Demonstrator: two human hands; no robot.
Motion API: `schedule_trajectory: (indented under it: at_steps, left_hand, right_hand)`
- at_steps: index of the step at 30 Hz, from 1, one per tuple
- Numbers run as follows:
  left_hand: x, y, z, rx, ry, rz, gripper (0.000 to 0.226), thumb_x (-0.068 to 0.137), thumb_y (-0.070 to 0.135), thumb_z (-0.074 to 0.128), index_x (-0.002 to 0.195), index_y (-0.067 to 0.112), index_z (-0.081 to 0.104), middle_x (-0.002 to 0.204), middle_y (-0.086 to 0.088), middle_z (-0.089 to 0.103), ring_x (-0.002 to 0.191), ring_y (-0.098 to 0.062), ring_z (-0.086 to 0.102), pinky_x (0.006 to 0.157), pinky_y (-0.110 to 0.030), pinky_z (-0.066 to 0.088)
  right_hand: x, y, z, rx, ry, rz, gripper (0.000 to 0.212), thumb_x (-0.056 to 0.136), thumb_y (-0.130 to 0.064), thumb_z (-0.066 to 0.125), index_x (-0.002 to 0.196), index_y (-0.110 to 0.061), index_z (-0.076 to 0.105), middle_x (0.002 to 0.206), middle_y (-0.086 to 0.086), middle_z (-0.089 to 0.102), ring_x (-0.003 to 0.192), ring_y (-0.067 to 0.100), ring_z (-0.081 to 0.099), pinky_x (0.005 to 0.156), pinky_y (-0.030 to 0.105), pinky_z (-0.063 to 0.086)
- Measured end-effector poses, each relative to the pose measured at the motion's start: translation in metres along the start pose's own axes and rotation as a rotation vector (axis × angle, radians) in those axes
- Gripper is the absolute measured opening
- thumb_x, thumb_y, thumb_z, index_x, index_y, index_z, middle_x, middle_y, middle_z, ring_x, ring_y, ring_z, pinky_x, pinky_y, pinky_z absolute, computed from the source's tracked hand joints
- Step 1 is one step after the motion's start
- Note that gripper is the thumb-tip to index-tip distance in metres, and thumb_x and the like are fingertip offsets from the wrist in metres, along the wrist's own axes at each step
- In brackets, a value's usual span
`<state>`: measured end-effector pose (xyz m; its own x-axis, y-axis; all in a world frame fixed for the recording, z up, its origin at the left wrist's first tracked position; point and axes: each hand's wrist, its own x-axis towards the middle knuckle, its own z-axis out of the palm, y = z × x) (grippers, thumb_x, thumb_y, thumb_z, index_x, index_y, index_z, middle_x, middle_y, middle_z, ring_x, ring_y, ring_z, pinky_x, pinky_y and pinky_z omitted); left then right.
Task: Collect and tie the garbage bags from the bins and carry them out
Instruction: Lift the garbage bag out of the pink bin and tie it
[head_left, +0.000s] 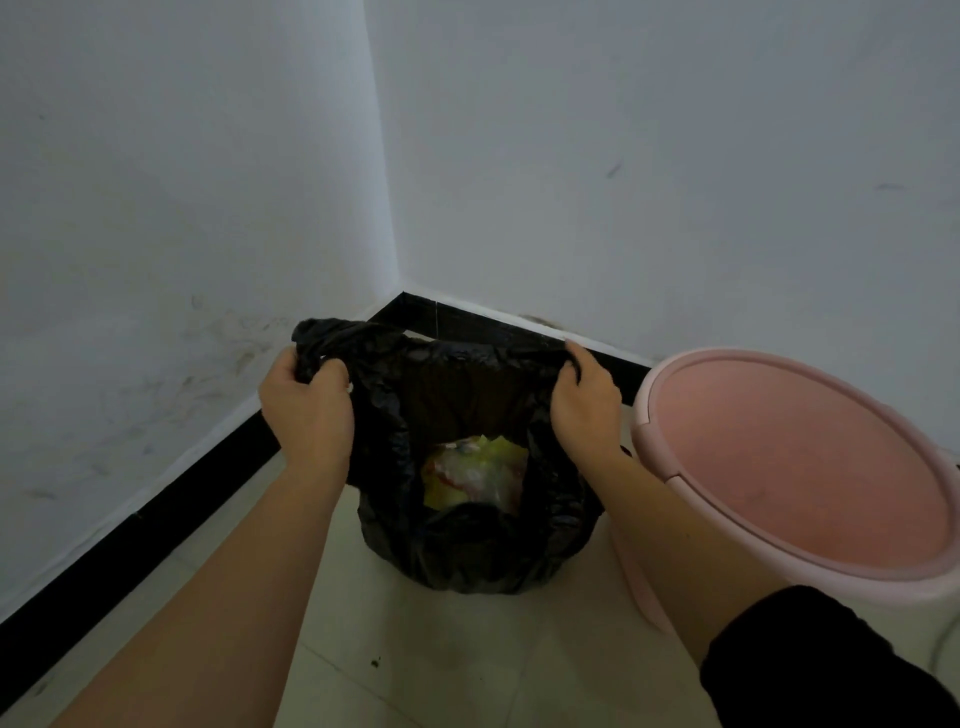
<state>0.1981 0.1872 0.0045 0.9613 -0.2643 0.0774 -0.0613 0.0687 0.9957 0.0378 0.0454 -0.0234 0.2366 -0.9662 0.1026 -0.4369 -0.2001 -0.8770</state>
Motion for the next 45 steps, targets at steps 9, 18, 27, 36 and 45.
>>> schedule_trajectory:
  at_steps: [9, 18, 27, 36, 45]
  left_hand:
    - [-0.017, -0.011, -0.015, 0.507, -0.305, -0.794, 0.115, 0.077, 0.048, 0.073, 0.152, 0.015, -0.008, 0.158, -0.015, 0.012, 0.141, -0.043, 0.021, 0.106, -0.066, 0.025]
    - [-0.023, -0.026, -0.015, 0.517, -0.618, -0.877, 0.085, 0.071, 0.023, 0.083, 0.143, 0.017, 0.037, 0.139, -0.009, 0.046, 0.122, -0.032, 0.049, 0.093, -0.055, 0.046]
    - [-0.026, -0.016, -0.003, 0.428, -0.419, -0.585, 0.039, 0.080, 0.005, 0.071, 0.115, 0.004, 0.054, 0.114, -0.015, 0.059, 0.098, -0.033, 0.059, 0.078, -0.046, 0.052]
    - [-0.018, -0.014, -0.001, 0.364, -0.179, -0.238, 0.038, 0.089, 0.008, 0.049, 0.059, 0.017, 0.029, 0.058, -0.004, 0.034, 0.054, -0.017, 0.033, 0.054, -0.027, 0.023]
    - [-0.019, 0.005, 0.010, 0.099, -0.257, -0.237, 0.059, 0.077, 0.014, 0.076, 0.129, 0.015, 0.048, 0.114, -0.003, 0.057, 0.101, -0.022, 0.059, 0.083, -0.034, 0.052]
  right_hand:
    - [-0.006, -0.002, -0.012, -0.226, -0.476, 0.131, 0.039, 0.089, -0.046, 0.061, 0.091, -0.007, 0.058, 0.091, 0.006, 0.062, 0.084, 0.020, 0.060, 0.080, 0.035, 0.050]
    - [-0.025, 0.004, -0.028, -0.656, -1.033, 0.121, 0.071, 0.074, -0.030, 0.082, 0.133, -0.008, 0.049, 0.126, 0.005, 0.054, 0.125, 0.027, 0.049, 0.094, 0.028, 0.039]
    - [-0.015, -0.002, -0.022, -0.724, -0.672, -0.132, 0.030, 0.084, -0.021, 0.070, 0.107, -0.006, 0.059, 0.098, 0.006, 0.057, 0.093, 0.025, 0.058, 0.075, 0.031, 0.046]
    - [-0.006, -0.053, -0.052, -0.277, -0.676, -0.015, 0.091, 0.070, -0.010, 0.083, 0.146, -0.004, 0.034, 0.146, 0.011, 0.041, 0.132, 0.029, 0.042, 0.092, 0.028, 0.037]
    - [-0.001, -0.064, -0.060, -0.630, -0.383, -0.346, 0.044, 0.081, -0.001, 0.054, 0.124, -0.008, 0.054, 0.117, 0.014, 0.059, 0.102, 0.032, 0.057, 0.079, 0.034, 0.048]
